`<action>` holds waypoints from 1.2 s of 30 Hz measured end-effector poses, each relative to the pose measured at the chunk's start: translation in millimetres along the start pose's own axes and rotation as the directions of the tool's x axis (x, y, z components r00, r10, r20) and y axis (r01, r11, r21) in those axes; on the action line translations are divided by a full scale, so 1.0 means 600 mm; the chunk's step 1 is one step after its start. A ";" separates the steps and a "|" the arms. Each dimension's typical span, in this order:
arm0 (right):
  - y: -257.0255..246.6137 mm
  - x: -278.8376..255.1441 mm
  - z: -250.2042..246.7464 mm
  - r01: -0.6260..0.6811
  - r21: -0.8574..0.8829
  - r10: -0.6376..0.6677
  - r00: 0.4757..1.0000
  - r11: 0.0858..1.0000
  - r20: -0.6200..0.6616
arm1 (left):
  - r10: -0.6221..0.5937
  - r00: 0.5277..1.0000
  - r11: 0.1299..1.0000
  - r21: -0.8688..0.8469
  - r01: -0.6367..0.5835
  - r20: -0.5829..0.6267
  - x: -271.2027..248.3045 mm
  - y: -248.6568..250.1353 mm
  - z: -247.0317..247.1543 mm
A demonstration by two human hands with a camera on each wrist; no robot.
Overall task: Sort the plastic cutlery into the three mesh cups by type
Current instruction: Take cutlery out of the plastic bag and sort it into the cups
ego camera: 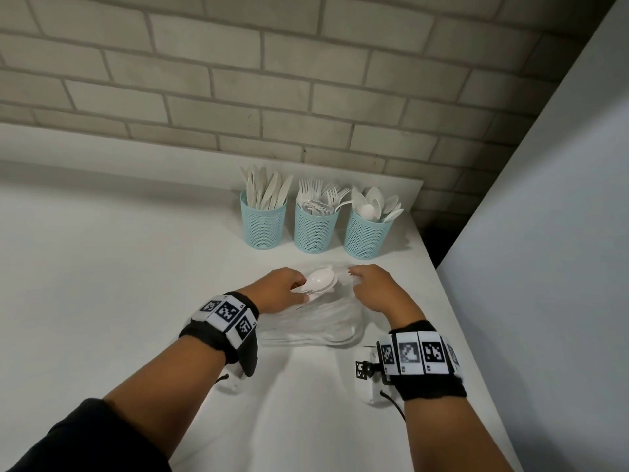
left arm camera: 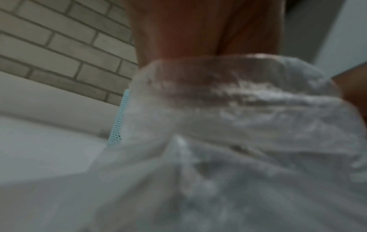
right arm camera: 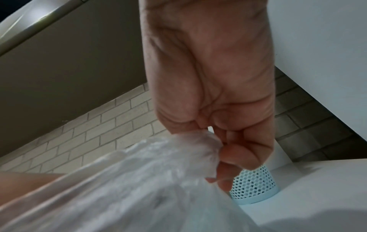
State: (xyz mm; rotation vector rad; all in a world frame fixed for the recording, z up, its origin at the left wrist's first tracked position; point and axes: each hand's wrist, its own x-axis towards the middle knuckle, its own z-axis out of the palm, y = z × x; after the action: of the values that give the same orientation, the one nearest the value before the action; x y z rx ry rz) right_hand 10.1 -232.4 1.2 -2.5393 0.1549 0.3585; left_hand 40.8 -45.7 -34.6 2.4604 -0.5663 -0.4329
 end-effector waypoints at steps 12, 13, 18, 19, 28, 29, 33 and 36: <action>0.000 0.008 -0.007 0.047 0.045 -0.048 0.999 0.998 0.008 | -0.022 0.997 0.893 -0.448 0.050 0.068 -0.004 -0.003 -0.030; -0.007 0.007 -0.009 0.071 0.084 -0.068 0.997 0.994 -0.040 | -0.004 0.998 0.878 -0.478 0.029 0.055 -0.005 0.001 -0.033; -0.044 0.014 -0.031 0.331 0.404 -0.233 0.933 0.853 -0.275 | 0.028 0.999 0.816 -0.577 -0.038 -0.027 -0.003 0.032 -0.051; -0.052 0.016 -0.037 0.354 0.426 -0.244 0.925 0.833 -0.293 | 0.015 0.999 0.799 -0.600 -0.039 -0.044 -0.002 0.038 -0.053; -0.072 0.040 -0.032 0.215 0.759 -0.048 0.971 0.615 -0.236 | -0.143 0.989 0.528 -0.848 0.049 -0.032 0.008 0.036 -0.053; -0.072 0.041 -0.030 0.203 0.772 -0.029 0.972 0.603 -0.232 | -0.149 0.989 0.507 -0.860 0.054 -0.026 0.009 0.033 -0.051; -0.074 0.043 -0.029 0.170 0.782 -0.026 0.981 0.600 -0.194 | -0.176 0.984 0.438 -0.897 0.063 -0.017 0.014 0.033 -0.044; -0.075 0.045 -0.028 0.171 0.793 -0.048 0.983 0.584 -0.176 | -0.197 0.980 0.378 -0.923 0.066 -0.010 0.015 0.037 -0.040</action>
State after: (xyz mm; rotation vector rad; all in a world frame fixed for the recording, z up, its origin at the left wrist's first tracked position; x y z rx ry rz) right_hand 48.0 -204.7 30.3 -1.6292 0.1626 0.0241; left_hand 52.0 -55.5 -4.2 1.3812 0.0087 -0.4803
